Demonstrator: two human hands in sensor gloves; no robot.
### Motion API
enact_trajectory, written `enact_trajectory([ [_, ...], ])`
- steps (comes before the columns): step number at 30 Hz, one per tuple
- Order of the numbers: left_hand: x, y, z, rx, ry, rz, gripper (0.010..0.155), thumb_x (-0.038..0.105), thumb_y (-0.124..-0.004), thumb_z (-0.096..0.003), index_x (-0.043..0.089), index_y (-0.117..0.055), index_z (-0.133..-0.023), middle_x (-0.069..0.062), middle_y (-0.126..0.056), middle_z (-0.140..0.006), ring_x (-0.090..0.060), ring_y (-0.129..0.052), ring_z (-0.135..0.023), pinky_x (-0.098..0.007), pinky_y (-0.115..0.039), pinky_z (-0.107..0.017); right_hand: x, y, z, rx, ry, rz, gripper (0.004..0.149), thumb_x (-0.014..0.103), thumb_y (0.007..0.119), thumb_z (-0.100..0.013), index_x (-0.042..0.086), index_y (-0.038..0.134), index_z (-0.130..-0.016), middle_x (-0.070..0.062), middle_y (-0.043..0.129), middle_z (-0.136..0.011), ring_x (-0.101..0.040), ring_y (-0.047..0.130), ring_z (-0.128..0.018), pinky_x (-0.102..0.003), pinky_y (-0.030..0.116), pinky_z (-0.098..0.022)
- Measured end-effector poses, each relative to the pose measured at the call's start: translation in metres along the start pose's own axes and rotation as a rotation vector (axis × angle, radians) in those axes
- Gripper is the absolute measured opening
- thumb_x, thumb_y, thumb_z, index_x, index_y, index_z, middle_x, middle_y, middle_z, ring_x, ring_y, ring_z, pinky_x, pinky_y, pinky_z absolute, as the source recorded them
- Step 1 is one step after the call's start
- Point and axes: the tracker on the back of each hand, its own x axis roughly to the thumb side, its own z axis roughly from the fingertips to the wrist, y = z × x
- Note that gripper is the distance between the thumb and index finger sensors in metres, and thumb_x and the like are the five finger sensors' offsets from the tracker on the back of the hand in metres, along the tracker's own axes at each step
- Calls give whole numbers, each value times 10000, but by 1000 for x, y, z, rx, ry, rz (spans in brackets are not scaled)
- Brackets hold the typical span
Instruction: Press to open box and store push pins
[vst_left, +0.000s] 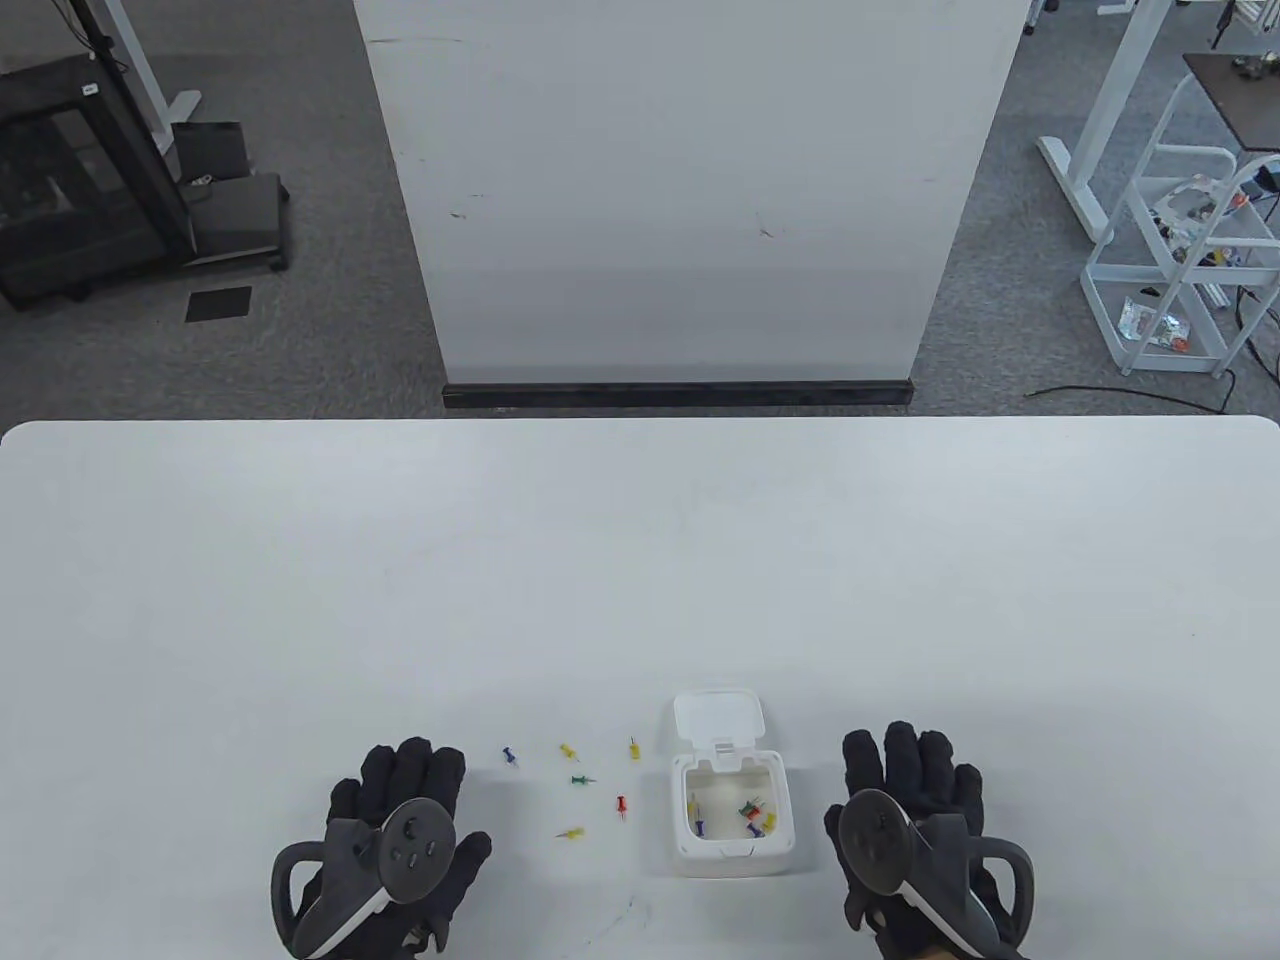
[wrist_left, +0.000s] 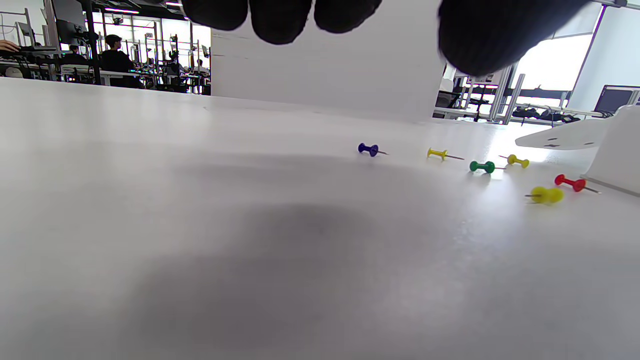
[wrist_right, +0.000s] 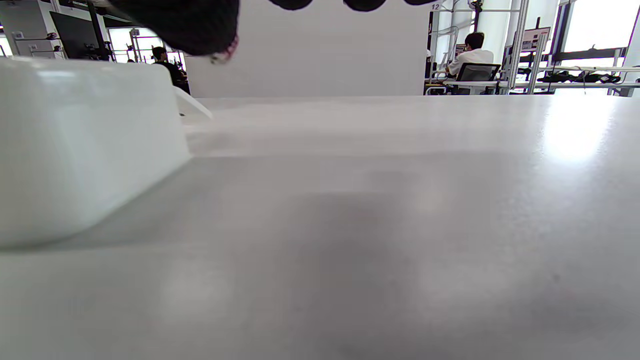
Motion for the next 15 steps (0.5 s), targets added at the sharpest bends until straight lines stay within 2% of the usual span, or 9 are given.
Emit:
enact_trajectory([
  [3, 0, -2, -1, -4, 7, -9, 797, 597, -686, -461, 270, -332, -1096, -101, -337, -1197, -441, -342, -1102, -646, -340, -783, -5, 8, 3, -19, 7, 28, 724, 530, 715, -482, 312, 342, -1062, -72, 330, -1161, -435, 340, -1070, -644, 381, -767],
  [11, 6, 2, -9, -12, 9, -21, 748, 531, -725, -478, 280, -377, -1090, -98, -377, -1191, -436, -368, -1100, -640, -355, -784, -2, 3, 8, -28, -12, 7, 719, 536, 709, -486, 320, 343, -1066, -69, 318, -1166, -434, 326, -1076, -653, 375, -766],
  [13, 16, 7, -11, -4, -23, -13, 688, 486, -757, -478, 283, -479, -1074, -103, -498, -1166, -434, -482, -1078, -631, -401, -781, -2, 3, 9, -31, -18, -3, 716, 535, 710, -486, 318, 348, -1065, -70, 319, -1166, -434, 330, -1075, -653, 379, -765],
  [15, 30, 9, -12, 2, -65, -26, 607, 451, -785, -474, 272, -614, -1028, -89, -697, -1080, -416, -665, -1003, -616, -478, -770, -2, 2, 10, -33, -19, -8, 718, 536, 709, -485, 318, 347, -1065, -67, 317, -1166, -434, 330, -1075, -656, 381, -763],
])
